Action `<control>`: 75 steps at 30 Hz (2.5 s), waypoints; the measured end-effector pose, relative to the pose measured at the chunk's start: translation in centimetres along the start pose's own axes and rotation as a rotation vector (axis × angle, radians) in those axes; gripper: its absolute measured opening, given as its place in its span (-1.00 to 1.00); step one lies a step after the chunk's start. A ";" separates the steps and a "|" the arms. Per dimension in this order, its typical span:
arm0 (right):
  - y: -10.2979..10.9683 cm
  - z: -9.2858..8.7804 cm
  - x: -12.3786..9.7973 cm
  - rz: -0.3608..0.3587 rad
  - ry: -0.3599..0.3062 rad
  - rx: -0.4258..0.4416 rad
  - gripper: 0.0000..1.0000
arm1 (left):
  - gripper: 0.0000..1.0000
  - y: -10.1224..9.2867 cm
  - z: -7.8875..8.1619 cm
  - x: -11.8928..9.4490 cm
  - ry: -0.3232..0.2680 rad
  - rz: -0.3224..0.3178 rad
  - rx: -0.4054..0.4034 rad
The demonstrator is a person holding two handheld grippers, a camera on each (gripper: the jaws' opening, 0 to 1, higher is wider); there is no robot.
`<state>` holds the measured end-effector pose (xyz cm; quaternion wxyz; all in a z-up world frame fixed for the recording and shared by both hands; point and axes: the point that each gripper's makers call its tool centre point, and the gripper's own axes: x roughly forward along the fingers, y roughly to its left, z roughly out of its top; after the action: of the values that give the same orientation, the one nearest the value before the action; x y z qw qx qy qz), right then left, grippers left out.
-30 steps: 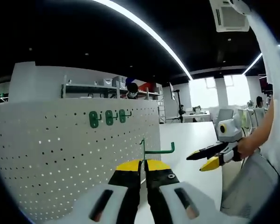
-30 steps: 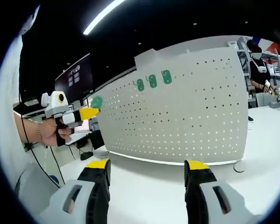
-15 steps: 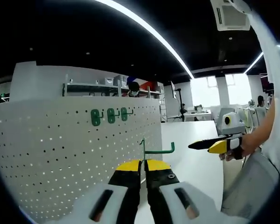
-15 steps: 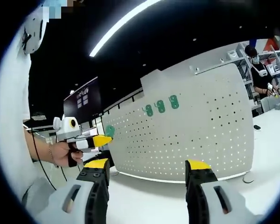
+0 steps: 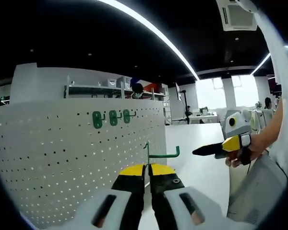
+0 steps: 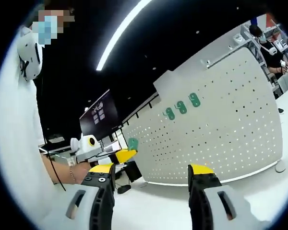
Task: Insert the hook assembly into the mounting plate slot until the hook locks in place.
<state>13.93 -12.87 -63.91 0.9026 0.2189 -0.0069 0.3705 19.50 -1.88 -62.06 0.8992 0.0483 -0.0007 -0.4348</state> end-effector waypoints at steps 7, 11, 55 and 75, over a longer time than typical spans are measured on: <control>0.7 -0.2 1.3 0.029 0.015 -0.006 0.14 | -0.95 -0.2 -0.2 0.0 0.004 -0.001 0.003; 1.4 -0.5 2.1 0.055 0.020 0.001 0.12 | -0.95 -0.3 -0.3 0.0 0.007 0.000 0.002; 5.2 -0.8 8.5 0.174 0.024 0.031 0.00 | -0.95 -0.3 -0.1 -0.4 0.001 0.021 -0.001; 5.7 -0.9 9.5 0.170 0.020 0.031 -0.45 | -0.95 -0.9 -0.2 -0.3 -0.003 0.017 -0.008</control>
<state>16.87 -2.55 -60.85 0.8646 0.2275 -0.0107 0.4479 18.58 -2.17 -62.28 0.9030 0.0442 -0.0006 -0.4273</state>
